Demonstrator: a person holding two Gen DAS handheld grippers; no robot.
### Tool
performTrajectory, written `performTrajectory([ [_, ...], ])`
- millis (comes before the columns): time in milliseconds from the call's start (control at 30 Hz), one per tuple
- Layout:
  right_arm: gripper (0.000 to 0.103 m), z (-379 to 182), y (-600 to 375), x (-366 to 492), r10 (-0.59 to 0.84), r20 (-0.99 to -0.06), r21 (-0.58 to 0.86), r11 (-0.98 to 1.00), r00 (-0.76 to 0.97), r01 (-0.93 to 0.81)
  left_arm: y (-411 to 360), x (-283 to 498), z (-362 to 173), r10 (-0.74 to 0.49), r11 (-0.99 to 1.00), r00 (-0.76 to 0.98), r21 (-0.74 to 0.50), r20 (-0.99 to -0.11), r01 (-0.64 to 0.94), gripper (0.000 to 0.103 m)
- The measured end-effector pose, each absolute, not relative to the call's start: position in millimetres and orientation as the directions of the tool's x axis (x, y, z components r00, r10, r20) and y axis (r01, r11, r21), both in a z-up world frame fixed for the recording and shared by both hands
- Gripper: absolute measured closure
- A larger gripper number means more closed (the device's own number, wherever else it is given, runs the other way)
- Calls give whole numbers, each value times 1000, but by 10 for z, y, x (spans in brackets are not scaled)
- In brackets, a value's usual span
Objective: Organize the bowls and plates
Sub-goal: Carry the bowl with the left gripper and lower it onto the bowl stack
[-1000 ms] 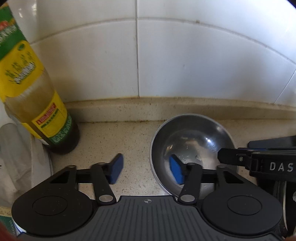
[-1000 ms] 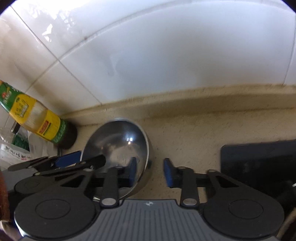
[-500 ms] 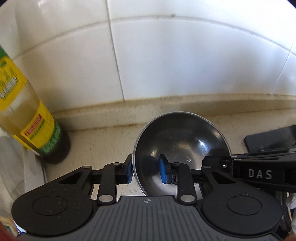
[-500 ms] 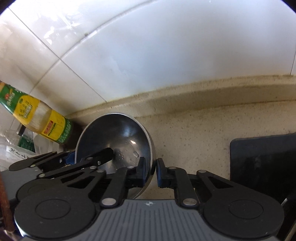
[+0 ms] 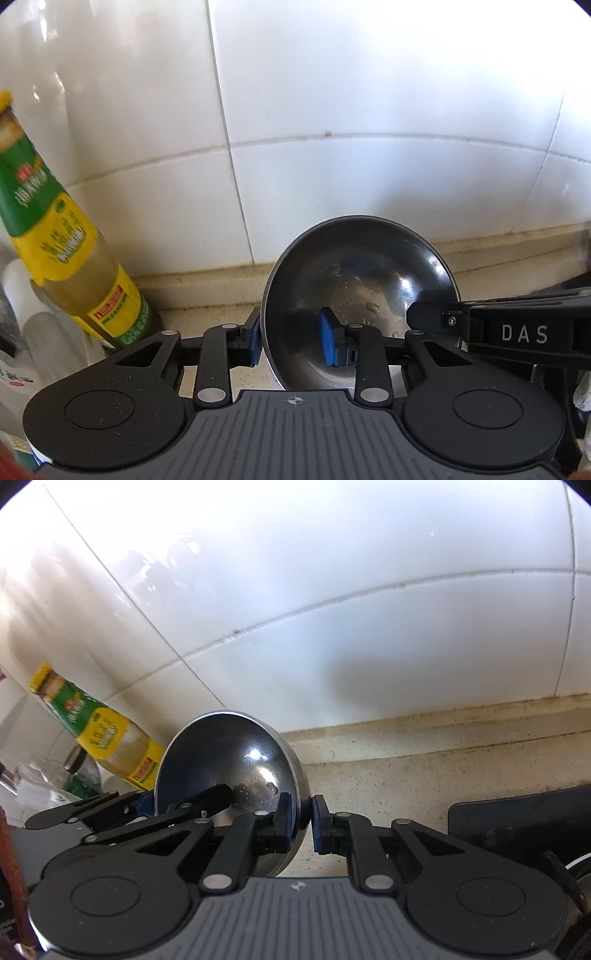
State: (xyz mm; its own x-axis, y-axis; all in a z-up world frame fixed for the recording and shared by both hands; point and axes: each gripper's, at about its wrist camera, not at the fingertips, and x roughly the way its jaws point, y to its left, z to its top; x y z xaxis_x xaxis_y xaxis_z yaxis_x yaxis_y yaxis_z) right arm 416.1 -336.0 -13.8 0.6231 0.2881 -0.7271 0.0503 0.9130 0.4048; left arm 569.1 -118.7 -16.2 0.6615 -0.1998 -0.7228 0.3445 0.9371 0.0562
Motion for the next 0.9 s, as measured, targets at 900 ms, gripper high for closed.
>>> performTrajectory([
  [900, 87, 538, -2907, 3105, 276, -705, 320, 946, 653, -55, -838, 4658, 412, -239, 931, 757, 77, -608, 356, 57],
])
